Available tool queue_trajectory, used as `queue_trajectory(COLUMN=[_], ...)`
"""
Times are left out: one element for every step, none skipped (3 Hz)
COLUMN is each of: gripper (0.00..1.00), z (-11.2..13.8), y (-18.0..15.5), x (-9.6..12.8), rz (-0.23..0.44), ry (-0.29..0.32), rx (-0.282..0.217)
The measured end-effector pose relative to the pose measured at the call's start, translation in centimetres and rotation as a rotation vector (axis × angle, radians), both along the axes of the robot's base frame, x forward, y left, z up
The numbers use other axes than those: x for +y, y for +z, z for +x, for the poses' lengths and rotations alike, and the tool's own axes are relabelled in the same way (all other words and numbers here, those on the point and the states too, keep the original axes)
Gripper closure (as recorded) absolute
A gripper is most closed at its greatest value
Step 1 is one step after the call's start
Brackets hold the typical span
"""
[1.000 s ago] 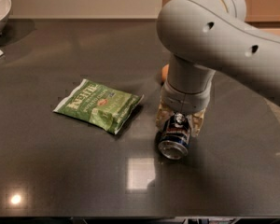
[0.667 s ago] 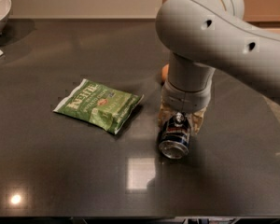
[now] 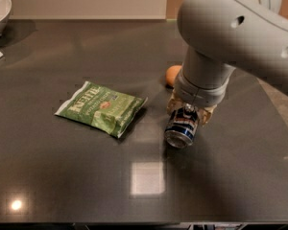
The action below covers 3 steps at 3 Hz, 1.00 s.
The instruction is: Pick pepsi can
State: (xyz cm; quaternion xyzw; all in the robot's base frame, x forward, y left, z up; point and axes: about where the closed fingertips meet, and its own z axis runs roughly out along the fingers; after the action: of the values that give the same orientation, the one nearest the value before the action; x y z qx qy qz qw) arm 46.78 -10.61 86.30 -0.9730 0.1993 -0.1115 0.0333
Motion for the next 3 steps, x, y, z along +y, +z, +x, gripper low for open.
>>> queue_trajectory(gripper=[1.0,1.0,1.0], z=[2.1,3.4,3.8], y=[2.3,4.2,6.1], x=[0.6,0.7,0.4], rz=[0.076,0.114,0.124], ry=[-0.039,-0.052,-0.043], rx=[-0.152,-0.241,-0.263])
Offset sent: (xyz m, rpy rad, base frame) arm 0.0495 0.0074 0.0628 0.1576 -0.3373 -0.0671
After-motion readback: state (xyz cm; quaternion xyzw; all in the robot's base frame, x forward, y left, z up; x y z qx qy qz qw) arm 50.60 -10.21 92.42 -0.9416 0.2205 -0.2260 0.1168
